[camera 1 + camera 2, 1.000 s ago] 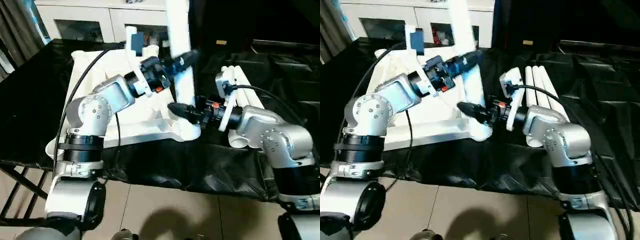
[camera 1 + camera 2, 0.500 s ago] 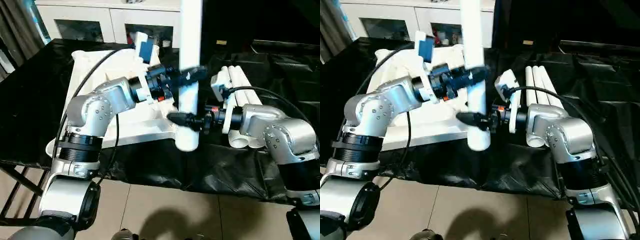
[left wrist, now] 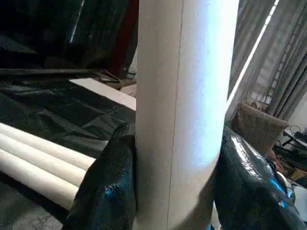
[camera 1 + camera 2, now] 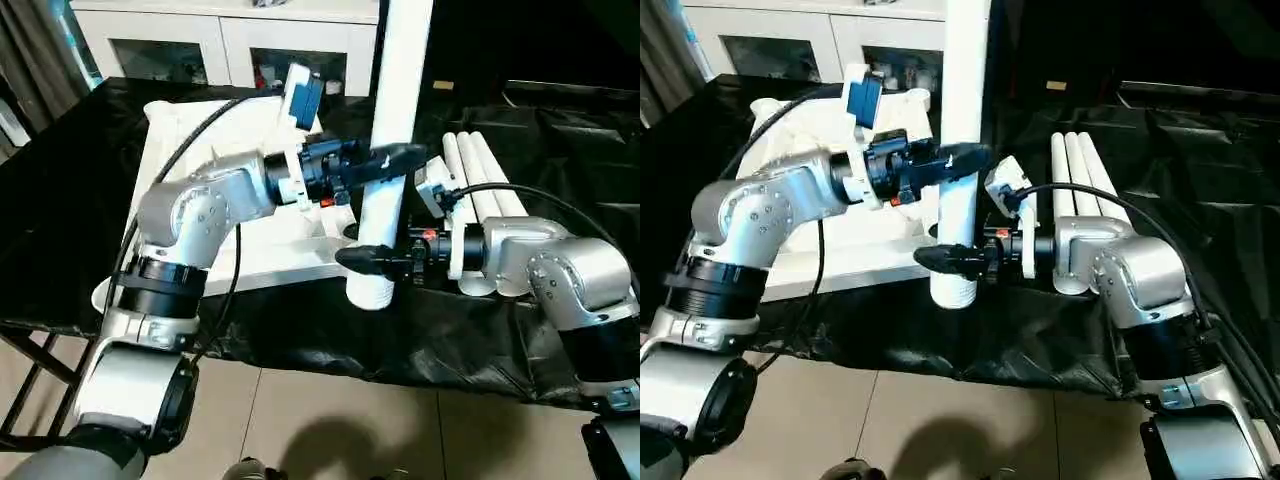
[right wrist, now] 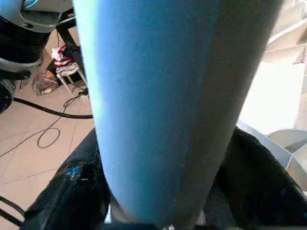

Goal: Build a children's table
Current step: Pick table leg

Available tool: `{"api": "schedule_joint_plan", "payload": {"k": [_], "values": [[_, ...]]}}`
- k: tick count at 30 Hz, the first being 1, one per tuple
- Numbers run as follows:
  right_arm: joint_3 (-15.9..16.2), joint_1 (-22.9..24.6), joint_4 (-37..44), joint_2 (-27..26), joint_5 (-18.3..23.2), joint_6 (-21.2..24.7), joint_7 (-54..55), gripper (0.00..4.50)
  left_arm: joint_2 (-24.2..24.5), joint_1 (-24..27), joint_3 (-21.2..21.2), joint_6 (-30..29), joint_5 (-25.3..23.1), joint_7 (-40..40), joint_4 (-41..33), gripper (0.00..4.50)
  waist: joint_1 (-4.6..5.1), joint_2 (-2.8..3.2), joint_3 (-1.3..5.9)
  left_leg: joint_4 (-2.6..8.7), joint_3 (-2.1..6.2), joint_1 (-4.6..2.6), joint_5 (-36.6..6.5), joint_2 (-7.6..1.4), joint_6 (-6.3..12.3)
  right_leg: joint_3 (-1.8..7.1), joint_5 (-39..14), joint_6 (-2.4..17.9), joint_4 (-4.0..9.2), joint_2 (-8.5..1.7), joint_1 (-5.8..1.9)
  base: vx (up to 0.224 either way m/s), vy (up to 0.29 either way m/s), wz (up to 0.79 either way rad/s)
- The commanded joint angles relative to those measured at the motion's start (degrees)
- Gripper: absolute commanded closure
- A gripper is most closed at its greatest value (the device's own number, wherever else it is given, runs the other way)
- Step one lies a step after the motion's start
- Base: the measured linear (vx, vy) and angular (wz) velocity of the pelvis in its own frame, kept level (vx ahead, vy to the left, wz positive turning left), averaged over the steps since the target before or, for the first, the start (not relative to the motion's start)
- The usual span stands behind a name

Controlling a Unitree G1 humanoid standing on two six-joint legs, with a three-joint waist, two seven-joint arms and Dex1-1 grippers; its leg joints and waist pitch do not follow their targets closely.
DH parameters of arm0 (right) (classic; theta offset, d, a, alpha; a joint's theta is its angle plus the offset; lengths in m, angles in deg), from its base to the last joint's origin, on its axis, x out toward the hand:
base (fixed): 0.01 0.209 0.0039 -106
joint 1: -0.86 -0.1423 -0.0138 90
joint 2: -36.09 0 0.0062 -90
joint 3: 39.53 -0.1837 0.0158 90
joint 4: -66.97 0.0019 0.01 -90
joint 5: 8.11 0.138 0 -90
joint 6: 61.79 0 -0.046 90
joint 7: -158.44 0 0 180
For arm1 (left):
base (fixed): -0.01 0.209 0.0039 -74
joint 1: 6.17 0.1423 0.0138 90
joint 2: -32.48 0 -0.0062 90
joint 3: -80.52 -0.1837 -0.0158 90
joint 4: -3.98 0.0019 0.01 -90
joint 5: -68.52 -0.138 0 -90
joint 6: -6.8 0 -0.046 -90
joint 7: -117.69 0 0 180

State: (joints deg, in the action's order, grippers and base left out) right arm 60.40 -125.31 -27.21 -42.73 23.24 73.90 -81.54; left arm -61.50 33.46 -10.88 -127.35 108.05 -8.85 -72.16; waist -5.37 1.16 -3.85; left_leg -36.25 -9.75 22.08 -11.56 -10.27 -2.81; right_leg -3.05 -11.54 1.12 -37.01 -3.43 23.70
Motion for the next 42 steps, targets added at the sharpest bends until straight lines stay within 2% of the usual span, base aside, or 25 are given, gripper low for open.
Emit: {"api": "schedule_joint_plan", "payload": {"k": [1,3,4,11,18,19,20,22,23,26,27,28,29,30,32,33,35,36,38,39,40,42], "values": [[0.5,0.1,-0.6,0.2,-0.9,0.3,0.3,1.76,0.2,-1.5,0.2,-0.2,0.1,1.1,-0.6,2.66,-0.31,-0.85,4.93,3.48,0.58,-0.43,0.2,-2.09,3.43,2.69,-0.4,14.4,3.77,-4.22,-4.31,0.000,0.000,0.00],[0.2,0.0,-0.8,0.0,-0.8,0.2,0.4,1.82,0.2,-1.6,0.0,-0.4,0.2,1.3,-0.6,2.66,-0.34,-0.78,4.94,3.49,0.59,-0.48,-0.1,-2.10,3.31,2.69,-0.5,14.5,3.75,-4.22,-4.33,0.000,0.000,0.00],[0.0,0.0,-0.9,-0.1,-0.7,0.1,0.4,2.07,0.2,-1.6,0.0,-0.4,0.2,1.4,-0.6,2.66,-0.34,-0.79,4.94,3.47,0.59,-0.43,-0.1,-2.08,3.30,2.71,-0.4,14.5,3.75,-4.23,-4.36,0.000,0.000,0.00],[-0.5,0.1,-1.0,-0.5,-0.6,0.0,0.6,2.54,0.1,-1.8,0.0,-0.6,0.2,1.6,-0.2,2.66,-0.41,-0.57,4.98,3.49,0.67,-0.46,0.0,-2.12,3.17,2.66,0.6,14.9,3.65,-4.21,-4.38,0.000,0.000,0.00],[-0.7,0.5,-0.9,-0.6,-0.7,-0.3,0.7,2.59,0.4,-1.6,-0.6,0.2,-0.7,1.8,-0.5,2.66,-0.41,-0.55,4.99,3.51,0.68,-0.44,-0.2,-2.10,3.06,2.66,0.9,15.0,3.66,-4.20,-4.45,0.000,0.000,0.00],[-0.8,0.5,-0.9,-0.7,-0.8,-0.4,0.7,2.59,0.5,-1.6,-0.8,0.5,-1.2,1.6,-0.5,2.31,-0.43,-0.47,5.01,3.49,0.70,-0.44,-0.2,-2.10,3.04,2.66,0.7,14.9,3.68,-4.23,-4.46,0.000,0.000,0.00],[-0.8,0.5,-0.9,-0.7,-0.8,-0.4,0.7,2.59,0.4,-1.7,-0.7,0.4,-1.3,1.5,-0.5,2.31,-0.43,-0.47,5.01,3.49,0.70,-0.44,-0.2,-2.10,3.04,2.66,0.7,14.9,3.68,-4.23,-4.46,0.000,0.000,0.00],[-1.0,0.6,-0.9,-1.0,-0.8,-0.7,1.1,2.59,-0.2,-2.1,0.7,-0.1,-0.3,0.5,0.1,1.94,-0.41,-0.45,5.00,3.48,0.67,-0.44,-0.4,-2.09,2.84,2.66,0.9,15.1,3.70,-4.21,-4.45,0.000,0.000,0.00],[-1.1,0.7,-0.9,-1.1,-1.0,-0.9,1.6,2.59,-0.4,-2.1,1.4,0.6,0.0,0.4,0.1,1.94,-0.49,-0.15,5.06,3.43,0.72,-0.47,-0.3,-2.07,2.75,2.66,1.1,15.2,3.63,-4.24,-4.46,0.000,0.000,0.00],[-1.6,1.1,-1.0,-1.8,-1.3,-1.7,2.8,2.59,-1.2,-2.2,3.4,3.0,0.4,-0.8,0.4,1.75,-0.46,-0.23,5.02,3.45,0.68,-0.45,-0.4,-2.07,2.75,2.65,1.5,15.2,3.73,-4.17,-4.41,0.000,0.000,0.00],[-2.2,1.4,-1.2,-2.7,-1.7,-2.9,4.3,2.59,-1.8,-2.0,5.1,5.8,0.0,-2.4,0.4,1.53,-0.59,0.16,5.05,3.43,0.81,-0.45,-0.6,-2.04,2.61,2.60,1.4,15.4,3.73,-4.26,-4.50,0.000,0.000,0.00],[-2.5,1.6,-1.2,-3.0,-1.8,-3.2,4.8,2.59,-1.9,-1.8,5.4,7.6,-0.6,-2.8,0.2,1.49,-0.51,-0.14,5.06,3.45,0.76,-0.38,-0.9,-2.06,2.39,2.65,1.8,15.4,3.83,-4.28,-4.57,0.000,0.000,0.00],[-2.6,1.6,-1.2,-3.2,-1.8,-3.4,5.1,2.59,-2.0,-1.7,5.6,8.5,-0.9,-3.0,0.1,1.48,-0.43,0.01,5.07,3.52,0.84,-0.34,-1.1,-2.05,2.23,2.60,1.8,15.2,3.89,-4.22,-4.60,0.000,0.000,0.00],[-3.9,1.9,-1.5,-4.2,-1.9,-4.7,6.9,2.59,-2.5,-1.7,7.2,9.3,0.1,-3.6,-0.3,1.48,-0.49,0.45,5.12,3.47,0.89,-0.46,-1.3,-2.06,2.03,2.58,1.9,15.2,3.77,-4.21,-4.56,0.000,0.000,0.00],[-5.8,2.5,-1.8,-5.9,-2.1,-6.5,10.1,2.59,-3.2,-1.5,9.8,10.0,2.0,-4.3,-1.0,1.48,-0.36,0.77,5.18,3.47,0.86,-0.52,-1.6,-2.05,1.74,2.54,2.5,15.5,3.70,-4.19,-4.44,0.000,0.000,0.00],[-7.0,2.9,-1.9,-6.8,-2.4,-7.5,12.2,2.59,-3.6,-1.7,11.1,10.8,2.5,-5.1,-1.0,1.48,-0.31,0.63,5.21,3.48,0.87,-0.54,-1.7,-2.06,1.57,2.52,2.8,15.7,3.65,-4.14,-4.49,0.000,0.000,0.00],[-7.9,3.5,-1.8,-7.4,-2.8,-8.7,13.9,2.60,-3.7,-2.0,11.7,11.9,1.8,-6.4,-0.5,1.48,-0.22,0.71,5.17,3.49,0.83,-0.59,-2.1,-1.97,1.48,2.55,2.4,15.4,3.79,-4.06,-4.50,0.000,0.000,0.00],[-8.3,4.0,-1.4,-8.0,-3.0,-9.4,15.1,2.60,-3.2,-1.8,11.3,12.6,0.4,-6.8,-0.2,1.48,-0.28,1.55,5.15,3.43,0.95,-0.64,-2.3,-2.01,1.35,2.54,2.1,15.3,3.73,-4.10,-4.36,0.000,0.000,0.00],[-9.8,5.1,-0.6,-9.4,-4.5,-12.6,18.9,2.60,-1.6,-1.3,8.3,16.5,-6.3,-9.5,2.1,1.48,0.06,1.19,4.97,3.70,0.92,-0.70,-3.6,-2.02,1.23,2.48,0.1,13.9,4.23,-3.95,-4.48,0.000,0.000,0.00],[-10.0,5.7,-0.4,-9.7,-6.8,-14.8,22.1,2.60,0.2,0.1,5.2,19.8,-11.2,-9.9,3.6,1.48,0.05,0.78,4.98,3.74,0.93,-0.74,-3.4,-2.07,1.20,2.51,-0.7,13.2,4.42,-4.02,-4.40,0.000,0.000,0.00],[-10.1,6.1,-0.7,-10.0,-9.3,-16.6,25.4,2.60,2.0,2.1,1.8,23.3,-16.1,-9.5,5.1,1.48,0.19,1.11,4.98,3.88,1.12,-0.65,-2.5,-2.05,0.77,2.48,-2.0,11.8,4.44,-3.95,-4.40,0.000,0.000,0.00],[-10.1,6.3,-2.0,-10.5,-11.9,-17.5,29.0,2.60,4.5,5.4,-2.0,27.7,-21.3,-8.2,6.4,1.48,0.49,0.58,4.94,4.03,1.03,-0.57,-1.7,-2.03,0.00,2.54,-3.0,10.5,4.33,-3.98,-4.41,0.000,0.000,0.00]]}}
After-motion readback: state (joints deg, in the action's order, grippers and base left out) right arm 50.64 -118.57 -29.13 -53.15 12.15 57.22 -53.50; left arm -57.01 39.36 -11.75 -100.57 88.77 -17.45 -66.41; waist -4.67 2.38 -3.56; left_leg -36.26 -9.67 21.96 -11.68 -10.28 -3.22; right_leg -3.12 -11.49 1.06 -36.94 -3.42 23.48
